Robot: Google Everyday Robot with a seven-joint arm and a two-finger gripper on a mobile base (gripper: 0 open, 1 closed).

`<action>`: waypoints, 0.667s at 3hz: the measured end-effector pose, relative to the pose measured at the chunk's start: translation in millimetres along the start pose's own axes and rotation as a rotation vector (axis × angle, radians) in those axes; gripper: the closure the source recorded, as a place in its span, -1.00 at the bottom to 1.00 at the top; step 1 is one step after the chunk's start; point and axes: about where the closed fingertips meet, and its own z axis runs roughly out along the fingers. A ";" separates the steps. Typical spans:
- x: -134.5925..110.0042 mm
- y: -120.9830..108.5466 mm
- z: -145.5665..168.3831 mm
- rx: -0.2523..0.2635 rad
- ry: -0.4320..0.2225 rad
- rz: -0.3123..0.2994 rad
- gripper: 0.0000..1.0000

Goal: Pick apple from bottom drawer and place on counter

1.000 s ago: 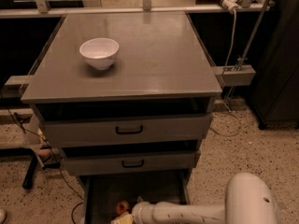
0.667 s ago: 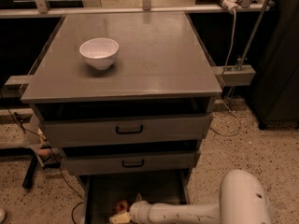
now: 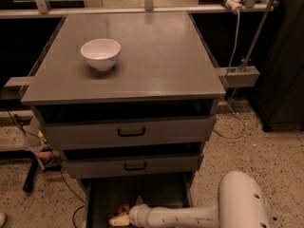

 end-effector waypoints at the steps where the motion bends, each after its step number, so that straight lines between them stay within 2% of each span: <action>1: 0.6 1.2 -0.4 0.009 -0.008 -0.030 -1.00; 2: 0.3 2.1 2.4 0.021 -0.021 -0.049 -1.00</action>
Offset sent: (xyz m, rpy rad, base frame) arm 0.0005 0.0040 -0.0022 -0.0289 -0.0811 0.0051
